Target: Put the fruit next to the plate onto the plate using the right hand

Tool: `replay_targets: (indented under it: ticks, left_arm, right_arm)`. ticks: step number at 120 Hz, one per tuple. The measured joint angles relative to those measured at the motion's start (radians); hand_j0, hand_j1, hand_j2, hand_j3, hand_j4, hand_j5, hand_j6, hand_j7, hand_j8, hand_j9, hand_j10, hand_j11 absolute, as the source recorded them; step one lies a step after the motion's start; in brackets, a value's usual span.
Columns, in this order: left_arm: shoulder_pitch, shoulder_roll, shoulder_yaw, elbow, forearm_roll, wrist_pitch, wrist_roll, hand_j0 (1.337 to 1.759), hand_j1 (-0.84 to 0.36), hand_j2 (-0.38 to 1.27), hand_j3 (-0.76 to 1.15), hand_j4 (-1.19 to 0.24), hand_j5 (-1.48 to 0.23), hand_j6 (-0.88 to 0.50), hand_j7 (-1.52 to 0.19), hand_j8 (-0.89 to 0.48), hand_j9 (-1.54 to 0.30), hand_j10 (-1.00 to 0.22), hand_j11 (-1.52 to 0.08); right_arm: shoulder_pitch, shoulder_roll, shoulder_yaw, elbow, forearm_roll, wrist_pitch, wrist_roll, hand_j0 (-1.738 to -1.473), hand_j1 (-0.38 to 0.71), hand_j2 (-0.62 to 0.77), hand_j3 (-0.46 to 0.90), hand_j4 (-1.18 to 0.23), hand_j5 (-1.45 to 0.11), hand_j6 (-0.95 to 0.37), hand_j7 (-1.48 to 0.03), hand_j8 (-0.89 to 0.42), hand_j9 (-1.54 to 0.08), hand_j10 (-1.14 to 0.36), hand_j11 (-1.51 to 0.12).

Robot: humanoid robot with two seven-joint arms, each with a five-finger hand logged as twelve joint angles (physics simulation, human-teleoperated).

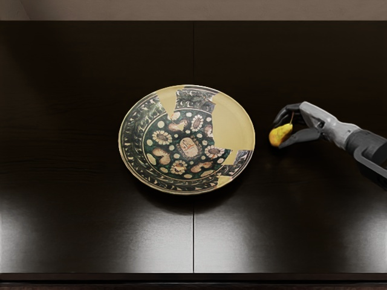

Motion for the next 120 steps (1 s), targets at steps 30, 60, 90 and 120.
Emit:
replay_targets:
  ticks: [30,60,90,120]
  left_arm:
    - [0.000,0.000,-0.001,0.000,0.000,0.000,0.000,1.658,0.35,0.00,0.00,0.00,0.00,0.00,0.00,0.00,0.00,0.00,0.00]
    - [0.006,0.000,-0.002,-0.002,0.000,0.000,0.000,1.658,0.35,0.00,0.00,0.00,0.00,0.00,0.00,0.00,0.00,0.00,0.00]
    - [0.026,0.000,-0.014,-0.007,0.001,0.000,0.000,1.658,0.35,0.00,0.00,0.00,0.00,0.00,0.00,0.00,0.00,0.00,0.00]
    - [0.025,0.000,-0.022,-0.006,0.000,0.000,0.000,1.658,0.35,0.00,0.00,0.00,0.00,0.00,0.00,0.00,0.00,0.00,0.00]
  right_arm:
    - [0.003,-0.055,0.022,0.079,0.011,0.002,-0.006,-1.658,0.29,0.38,0.00,-0.69,-1.01,-0.61,-0.94,-0.37,-1.00,-0.44,-0.98]
    - [0.004,-0.120,0.065,0.192,0.017,0.003,-0.060,-1.658,0.27,0.37,0.00,-0.70,-1.02,-0.62,-0.95,-0.37,-1.01,-0.45,-1.00]
    - [0.013,-0.132,0.112,0.286,0.021,0.003,-0.126,-1.658,0.26,0.35,0.00,-0.71,-1.03,-0.62,-0.97,-0.37,-1.03,-0.45,-1.01]
    - [0.059,-0.053,0.119,0.299,0.021,-0.002,-0.177,-1.658,0.28,0.39,0.00,-0.72,-1.08,-0.59,-1.00,-0.34,-1.06,-0.44,-1.05]
